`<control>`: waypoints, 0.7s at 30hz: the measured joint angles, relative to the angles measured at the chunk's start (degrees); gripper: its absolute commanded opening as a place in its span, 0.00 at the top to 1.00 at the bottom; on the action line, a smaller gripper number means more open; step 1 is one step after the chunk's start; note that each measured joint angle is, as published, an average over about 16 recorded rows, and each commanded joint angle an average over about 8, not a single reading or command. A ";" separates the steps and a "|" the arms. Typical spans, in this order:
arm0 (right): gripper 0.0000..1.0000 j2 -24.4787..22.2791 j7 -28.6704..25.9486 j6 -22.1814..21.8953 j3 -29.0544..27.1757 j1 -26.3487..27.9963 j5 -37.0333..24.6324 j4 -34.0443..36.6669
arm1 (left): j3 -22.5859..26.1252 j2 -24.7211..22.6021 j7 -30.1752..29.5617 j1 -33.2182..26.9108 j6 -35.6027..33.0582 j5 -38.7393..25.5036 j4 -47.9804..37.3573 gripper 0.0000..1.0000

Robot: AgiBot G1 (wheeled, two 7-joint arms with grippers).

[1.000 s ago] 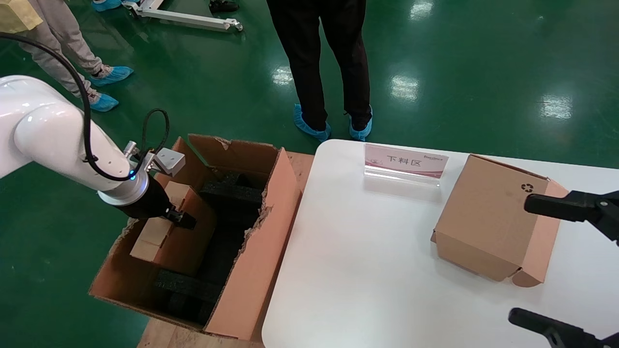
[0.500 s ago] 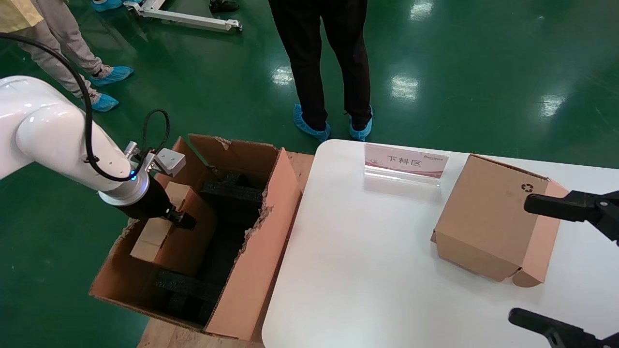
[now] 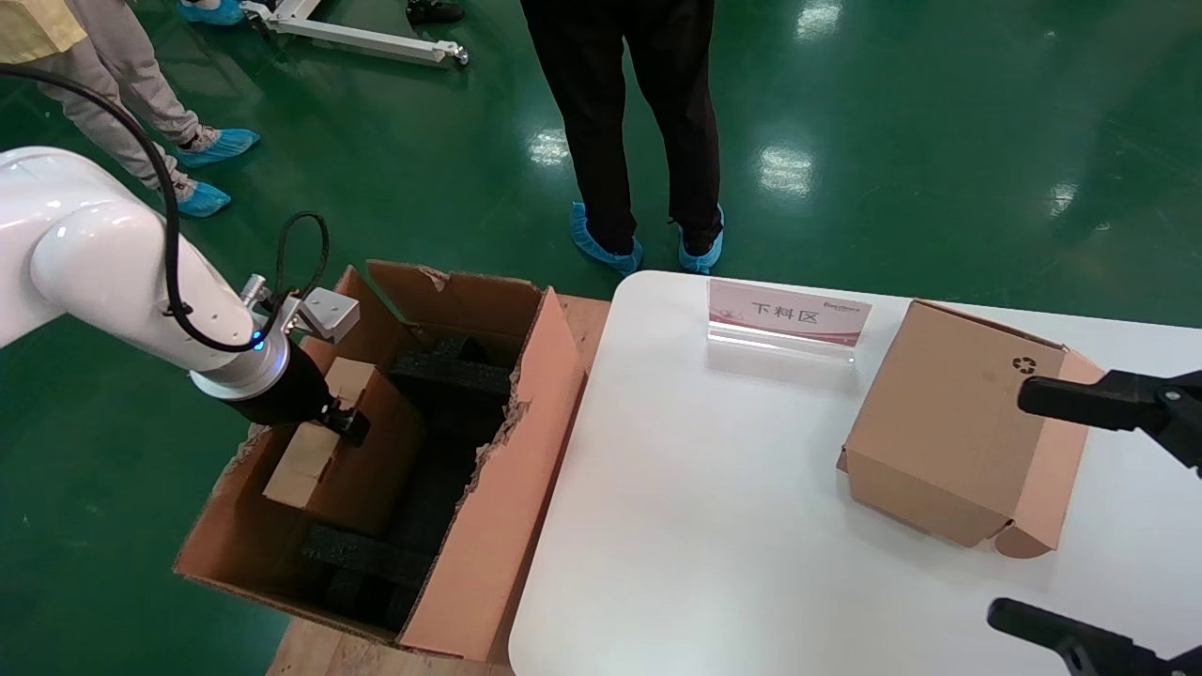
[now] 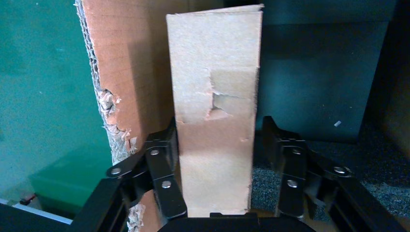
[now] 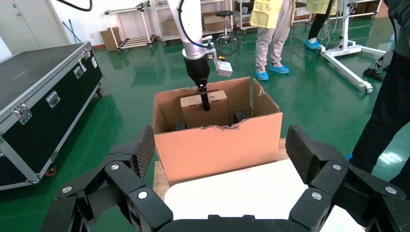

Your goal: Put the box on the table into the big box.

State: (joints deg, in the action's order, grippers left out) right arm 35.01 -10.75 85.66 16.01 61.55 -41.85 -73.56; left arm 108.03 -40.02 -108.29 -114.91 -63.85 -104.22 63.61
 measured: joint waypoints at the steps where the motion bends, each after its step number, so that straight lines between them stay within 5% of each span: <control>1: 0.00 0.00 0.00 0.00 0.00 0.00 0.00 0.00 | -0.01 0.00 0.00 -0.01 0.00 0.00 0.00 0.00; 21: 0.00 0.00 0.00 0.00 0.00 0.00 0.00 0.00 | -5.26 3.02 2.65 -2.12 1.73 0.72 0.31 0.00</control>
State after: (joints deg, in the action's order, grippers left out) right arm 35.01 -10.75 85.66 16.01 61.55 -41.85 -73.56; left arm 102.78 -37.00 -105.64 -117.03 -62.12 -103.50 63.92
